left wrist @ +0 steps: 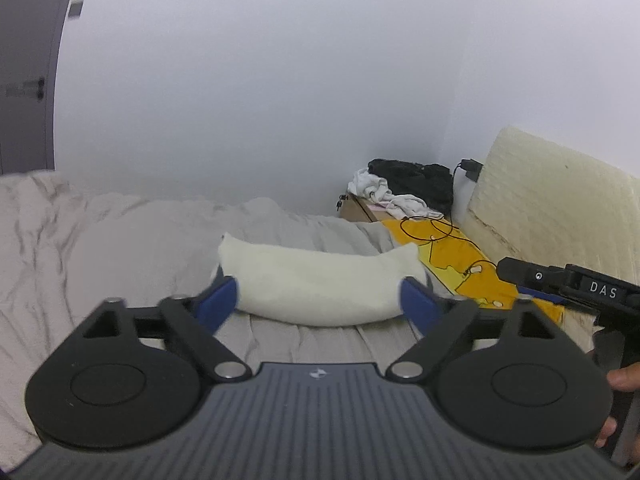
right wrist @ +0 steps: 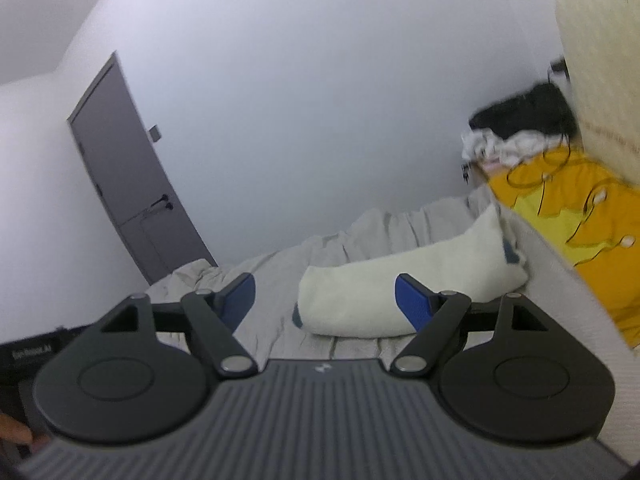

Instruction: Fold large clothes

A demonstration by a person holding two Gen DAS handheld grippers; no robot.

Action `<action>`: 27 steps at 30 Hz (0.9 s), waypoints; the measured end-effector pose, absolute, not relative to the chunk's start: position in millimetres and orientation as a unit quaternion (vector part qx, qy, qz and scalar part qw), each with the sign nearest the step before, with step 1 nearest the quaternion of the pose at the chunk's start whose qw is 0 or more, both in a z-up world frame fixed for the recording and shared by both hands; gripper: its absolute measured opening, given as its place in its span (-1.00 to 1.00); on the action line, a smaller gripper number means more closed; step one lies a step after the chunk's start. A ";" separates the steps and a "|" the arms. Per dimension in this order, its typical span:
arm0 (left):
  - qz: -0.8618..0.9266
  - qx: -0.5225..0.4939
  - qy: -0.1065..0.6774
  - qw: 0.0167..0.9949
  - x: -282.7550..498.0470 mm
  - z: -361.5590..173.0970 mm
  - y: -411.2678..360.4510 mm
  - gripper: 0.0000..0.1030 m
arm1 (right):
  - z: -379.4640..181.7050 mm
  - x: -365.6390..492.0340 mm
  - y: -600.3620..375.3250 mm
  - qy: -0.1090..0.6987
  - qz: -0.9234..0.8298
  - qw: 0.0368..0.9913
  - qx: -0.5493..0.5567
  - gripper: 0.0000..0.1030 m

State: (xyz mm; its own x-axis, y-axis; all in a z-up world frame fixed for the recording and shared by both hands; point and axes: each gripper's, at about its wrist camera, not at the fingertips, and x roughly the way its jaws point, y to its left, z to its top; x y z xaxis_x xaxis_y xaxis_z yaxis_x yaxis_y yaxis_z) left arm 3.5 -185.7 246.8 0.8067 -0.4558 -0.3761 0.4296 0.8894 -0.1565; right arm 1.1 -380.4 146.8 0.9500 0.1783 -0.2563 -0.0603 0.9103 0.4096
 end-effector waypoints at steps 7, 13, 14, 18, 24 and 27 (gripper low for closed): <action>-0.225 -0.002 0.168 0.960 -60.8 220.5 -177.9 1.00 | 133.4 -56.4 -355.0 0.148 0.053 0.977 0.144 0.54; -0.215 -0.004 0.162 0.963 -82.0 199.3 -176.2 1.00 | 107.8 -79.4 -344.0 0.155 0.047 0.978 0.131 0.54; -0.214 0.000 0.161 0.964 -84.9 196.9 -177.0 1.00 | 103.9 -82.0 -342.1 0.155 0.044 0.979 0.128 0.54; -0.206 0.007 0.164 0.965 -92.4 179.2 -179.8 1.00 | 84.8 -83.7 -334.8 0.160 0.035 0.980 0.109 0.54; -0.197 0.006 0.194 0.961 -85.6 149.4 -183.0 1.00 | 65.0 -83.6 -326.9 0.171 0.028 0.981 0.088 0.53; -0.191 0.005 0.201 0.961 -81.2 141.6 -182.6 1.00 | 59.6 -84.6 -324.2 0.171 0.015 0.982 0.081 0.53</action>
